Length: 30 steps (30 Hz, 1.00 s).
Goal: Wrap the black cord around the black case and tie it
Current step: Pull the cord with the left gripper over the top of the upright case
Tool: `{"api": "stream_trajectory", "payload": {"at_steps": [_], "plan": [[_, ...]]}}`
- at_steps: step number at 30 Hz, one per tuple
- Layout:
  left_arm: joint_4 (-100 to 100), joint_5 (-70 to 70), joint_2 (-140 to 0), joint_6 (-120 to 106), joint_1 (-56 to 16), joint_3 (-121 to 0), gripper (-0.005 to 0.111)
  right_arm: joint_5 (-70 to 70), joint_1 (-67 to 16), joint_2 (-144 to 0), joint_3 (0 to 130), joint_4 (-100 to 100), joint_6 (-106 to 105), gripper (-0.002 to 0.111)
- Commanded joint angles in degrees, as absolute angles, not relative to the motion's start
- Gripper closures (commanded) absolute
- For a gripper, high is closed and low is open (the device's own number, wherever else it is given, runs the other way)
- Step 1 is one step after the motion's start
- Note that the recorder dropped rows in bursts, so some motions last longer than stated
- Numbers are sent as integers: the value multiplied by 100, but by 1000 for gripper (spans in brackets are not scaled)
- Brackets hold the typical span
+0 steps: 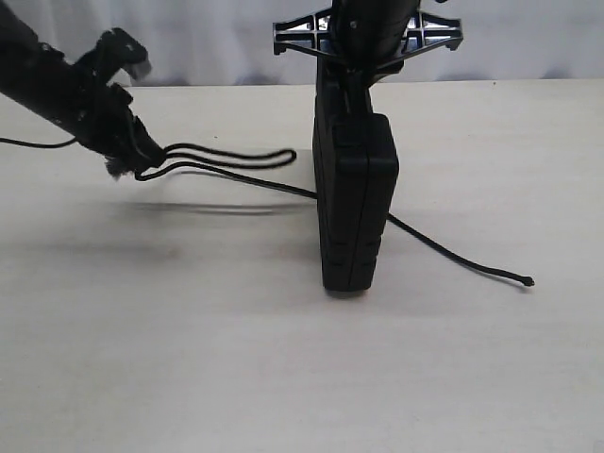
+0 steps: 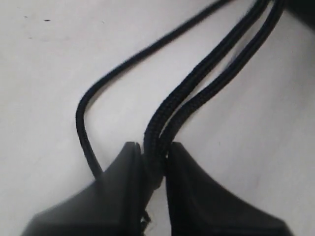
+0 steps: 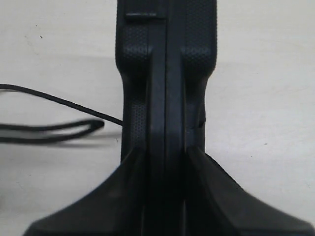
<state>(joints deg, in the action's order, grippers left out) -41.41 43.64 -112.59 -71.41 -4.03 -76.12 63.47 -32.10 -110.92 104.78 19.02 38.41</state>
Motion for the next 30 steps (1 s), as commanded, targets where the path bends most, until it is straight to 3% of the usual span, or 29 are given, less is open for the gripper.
{"api": "stream_trajectory", "payload": {"at_steps": [1,10,18,30], "plan": [[-5914,4506,-11214,-7367,-95,-7615,107,6277,-3197,-11034,10524,1982,3823,104],[-6273,4988,-11213,-8100,-207,-7615,107,6277,-3197,-11034,10524,1982,3823,104],[-4798,3624,-10710,-7322,-909,-7615,107,6277,-3197,-11034,10524,1982,3823,104],[-4571,3038,-10284,-7707,-1673,-7615,107,6277,-3197,-11034,10524,1982,3823,104]]}}
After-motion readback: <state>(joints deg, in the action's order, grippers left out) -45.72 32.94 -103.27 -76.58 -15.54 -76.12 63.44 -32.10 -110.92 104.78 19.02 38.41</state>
